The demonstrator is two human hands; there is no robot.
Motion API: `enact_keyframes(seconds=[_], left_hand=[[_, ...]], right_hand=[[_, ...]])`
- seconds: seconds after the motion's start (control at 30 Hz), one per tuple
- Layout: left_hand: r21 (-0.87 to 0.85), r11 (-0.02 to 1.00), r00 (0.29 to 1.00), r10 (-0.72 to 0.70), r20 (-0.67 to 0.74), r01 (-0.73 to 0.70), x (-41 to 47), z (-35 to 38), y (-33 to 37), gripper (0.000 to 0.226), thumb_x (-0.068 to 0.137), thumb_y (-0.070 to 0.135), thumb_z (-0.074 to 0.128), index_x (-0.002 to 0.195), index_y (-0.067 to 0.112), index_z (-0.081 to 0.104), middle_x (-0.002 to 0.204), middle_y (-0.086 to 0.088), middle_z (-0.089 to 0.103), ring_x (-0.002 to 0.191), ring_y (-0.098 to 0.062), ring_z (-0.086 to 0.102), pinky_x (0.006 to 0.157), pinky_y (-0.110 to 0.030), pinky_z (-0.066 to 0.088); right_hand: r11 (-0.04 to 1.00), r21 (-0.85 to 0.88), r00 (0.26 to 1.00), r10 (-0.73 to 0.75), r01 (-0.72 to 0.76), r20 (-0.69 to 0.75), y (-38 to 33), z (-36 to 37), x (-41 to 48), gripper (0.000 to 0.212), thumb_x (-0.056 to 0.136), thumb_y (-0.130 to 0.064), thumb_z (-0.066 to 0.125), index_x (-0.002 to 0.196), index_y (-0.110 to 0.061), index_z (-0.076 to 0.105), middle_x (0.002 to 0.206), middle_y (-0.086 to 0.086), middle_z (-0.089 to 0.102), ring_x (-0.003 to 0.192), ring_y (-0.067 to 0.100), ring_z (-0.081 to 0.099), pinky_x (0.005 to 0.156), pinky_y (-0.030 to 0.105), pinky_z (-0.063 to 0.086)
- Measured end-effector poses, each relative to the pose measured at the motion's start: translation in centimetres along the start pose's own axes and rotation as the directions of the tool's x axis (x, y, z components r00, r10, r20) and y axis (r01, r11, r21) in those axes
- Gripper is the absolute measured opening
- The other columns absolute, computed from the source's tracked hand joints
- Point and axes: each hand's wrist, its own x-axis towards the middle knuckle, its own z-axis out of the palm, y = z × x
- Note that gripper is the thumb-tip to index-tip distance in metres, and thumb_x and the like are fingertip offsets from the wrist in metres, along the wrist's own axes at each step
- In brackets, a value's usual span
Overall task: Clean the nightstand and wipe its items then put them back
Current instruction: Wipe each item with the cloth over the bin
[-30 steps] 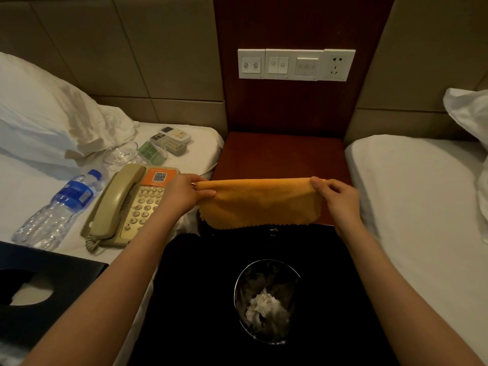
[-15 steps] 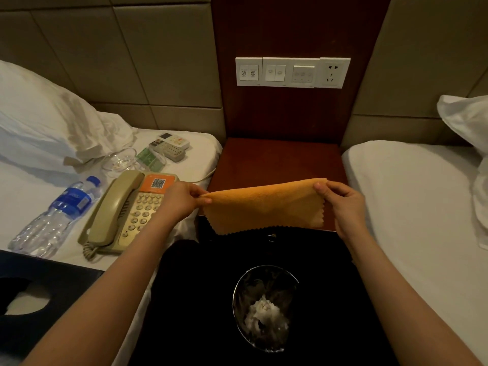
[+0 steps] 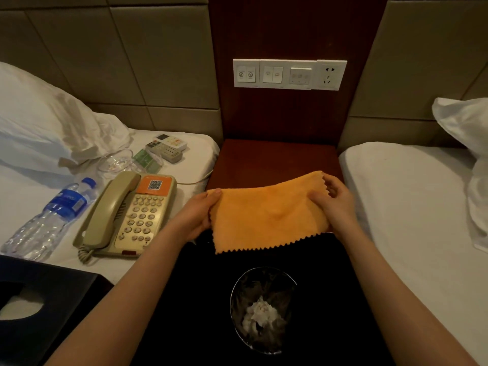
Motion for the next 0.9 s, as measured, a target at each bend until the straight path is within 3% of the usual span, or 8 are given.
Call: enact_keyframes(seconds=[0.1,0.23,0.37,0.43,0.5,0.63,0.77,0.9], left_hand=[[0.007,0.996,0.996,-0.090,-0.021,0.090,0.4,0.7,-0.9,0.016,0.100,0.021,0.041,0.105,0.009,0.050,0.076,-0.005,0.056,0.064,-0.014,0.056,0.053,-0.025,0.053],[0.035,0.993,0.994,-0.108,-0.027,0.109,0.6,2.7,-1.7,0.019,0.100,0.022,0.040,0.092,0.009,0.050,0.072,-0.006,0.051,0.064,-0.015,0.052,0.059,-0.029,0.051],[0.013,0.999,0.999,-0.037,0.033,0.036,0.4,5.1,-2.1,0.025,0.101,0.019,0.038,0.086,0.013,0.057,0.070,-0.004,0.055,0.061,-0.013,0.052,0.054,-0.026,0.049],[-0.004,1.000,0.999,-0.005,0.049,0.005,0.4,5.5,-2.1,0.028,0.100,0.015,0.038,0.082,0.014,0.059,0.069,-0.003,0.055,0.059,-0.012,0.051,0.050,-0.023,0.047],[-0.030,1.000,0.998,0.003,0.057,-0.001,0.5,5.7,-2.1,0.029,0.098,0.011,0.039,0.078,0.013,0.059,0.070,-0.004,0.057,0.060,-0.012,0.055,0.052,-0.025,0.046],[-0.095,0.995,0.993,-0.013,0.119,0.024,0.4,5.6,-2.2,0.027,0.097,0.012,0.041,0.077,0.012,0.059,0.055,0.000,0.055,0.035,-0.003,0.048,0.040,-0.018,0.044],[-0.145,0.989,0.973,0.010,0.232,0.024,0.2,5.9,-2.0,0.020,0.095,0.025,0.048,0.093,0.012,0.064,0.077,-0.002,0.065,0.070,-0.012,0.062,0.064,-0.026,0.051],[-0.062,0.998,0.998,0.016,0.062,-0.013,0.9,6.7,-1.7,0.030,0.089,0.020,0.061,0.115,0.004,0.060,0.109,-0.012,0.068,0.097,-0.025,0.065,0.079,-0.035,0.055]], right_hand=[[0.972,-0.207,0.992,-0.118,0.108,-0.039,-0.8,0.9,-0.7,0.047,0.084,-0.009,0.063,0.129,-0.018,0.052,0.120,-0.001,0.055,0.102,0.009,0.047,0.085,0.022,0.039],[0.900,-0.341,0.962,-0.265,0.273,0.070,-2.6,3.8,-3.2,0.032,0.087,-0.008,0.060,0.114,-0.020,0.048,0.099,-0.010,0.051,0.085,0.004,0.052,0.061,0.004,0.036],[0.819,-0.374,0.900,-0.380,0.434,0.213,-2.2,7.5,-5.3,0.033,0.087,-0.006,0.058,0.096,-0.019,0.029,0.085,-0.006,0.049,0.075,0.018,0.056,0.059,0.025,0.040],[0.801,-0.368,0.877,-0.387,0.472,0.284,-1.7,8.6,-5.8,0.034,0.086,-0.005,0.058,0.094,-0.018,0.028,0.077,-0.010,0.045,0.071,0.017,0.053,0.058,0.028,0.037],[0.801,-0.343,0.861,-0.387,0.491,0.329,-1.4,8.9,-6.0,0.033,0.086,-0.004,0.058,0.093,-0.019,0.029,0.080,-0.005,0.049,0.072,0.019,0.054,0.058,0.030,0.040],[0.822,-0.330,0.871,-0.357,0.464,0.338,-0.8,8.4,-5.6,0.027,0.084,-0.008,0.058,0.093,-0.016,0.035,0.090,0.008,0.055,0.076,0.025,0.058,0.061,0.041,0.049],[0.872,-0.274,0.892,-0.313,0.406,0.326,-0.9,7.4,-5.2,0.018,0.083,-0.011,0.061,0.091,-0.014,0.045,0.086,0.006,0.057,0.070,0.020,0.058,0.060,0.039,0.051],[0.973,0.076,0.938,-0.229,0.216,0.261,-1.1,6.2,-4.6,0.012,0.085,-0.010,0.058,0.082,-0.019,0.051,0.082,-0.003,0.058,0.072,0.007,0.058,0.061,0.022,0.046]])
